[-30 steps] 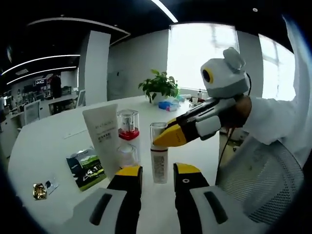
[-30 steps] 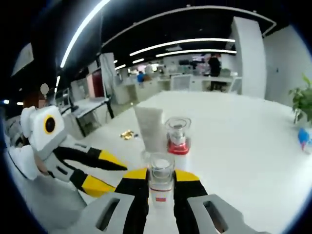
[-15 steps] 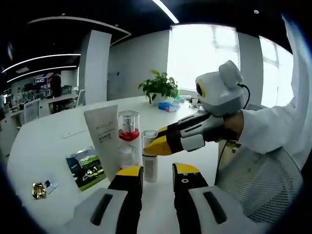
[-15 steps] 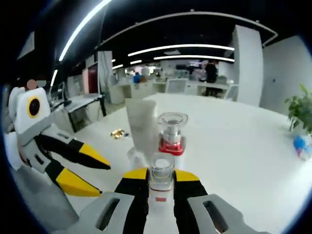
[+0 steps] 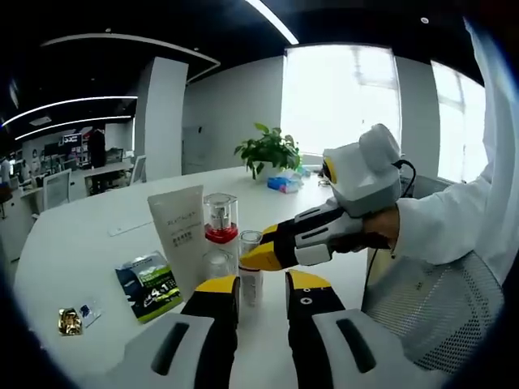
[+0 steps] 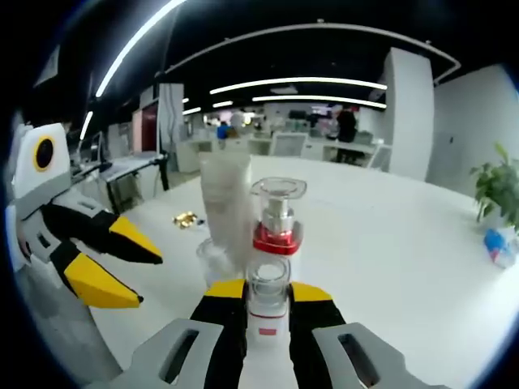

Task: Arrange the skincare products in the storage area until every visible bottle or jar stands upright without overlapping.

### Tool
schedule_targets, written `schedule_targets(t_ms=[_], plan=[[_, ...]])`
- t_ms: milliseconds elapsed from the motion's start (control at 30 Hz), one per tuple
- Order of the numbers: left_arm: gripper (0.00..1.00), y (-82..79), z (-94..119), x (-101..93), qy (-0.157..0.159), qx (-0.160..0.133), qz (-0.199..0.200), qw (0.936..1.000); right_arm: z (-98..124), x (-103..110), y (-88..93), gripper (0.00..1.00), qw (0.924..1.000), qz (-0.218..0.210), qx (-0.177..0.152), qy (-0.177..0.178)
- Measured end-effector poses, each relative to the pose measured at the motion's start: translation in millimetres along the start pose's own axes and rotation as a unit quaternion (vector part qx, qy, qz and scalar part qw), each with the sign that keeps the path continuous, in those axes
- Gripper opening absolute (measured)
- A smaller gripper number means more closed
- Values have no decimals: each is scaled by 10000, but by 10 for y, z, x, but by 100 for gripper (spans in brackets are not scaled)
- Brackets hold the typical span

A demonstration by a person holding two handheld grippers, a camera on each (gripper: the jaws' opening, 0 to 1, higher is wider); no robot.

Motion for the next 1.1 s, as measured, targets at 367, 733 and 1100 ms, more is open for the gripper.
schedule_targets(t_ms=[367, 733, 1100], plan=[[17, 8, -3, 11, 31, 30, -7, 10000, -34, 34, 43, 10, 10000, 17, 3, 2], [17, 14, 1, 9, 31, 55, -26, 10000, -41, 51, 44, 11, 9999, 102, 9, -39], [17, 19, -3, 9, 20, 92, -51, 9999, -19, 51, 66, 12, 9998, 112, 115, -72]])
Point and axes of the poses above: the point that each gripper's makers call its tool centre point, and the gripper's own axes: z roughly backward along the fingers, x roughly to its left, y roughly out of its underside, the point moved 7 cm from there along z, roughly backward along the fingers, and after that the axes turned 12 degrees about z, right-handed, at the moved point
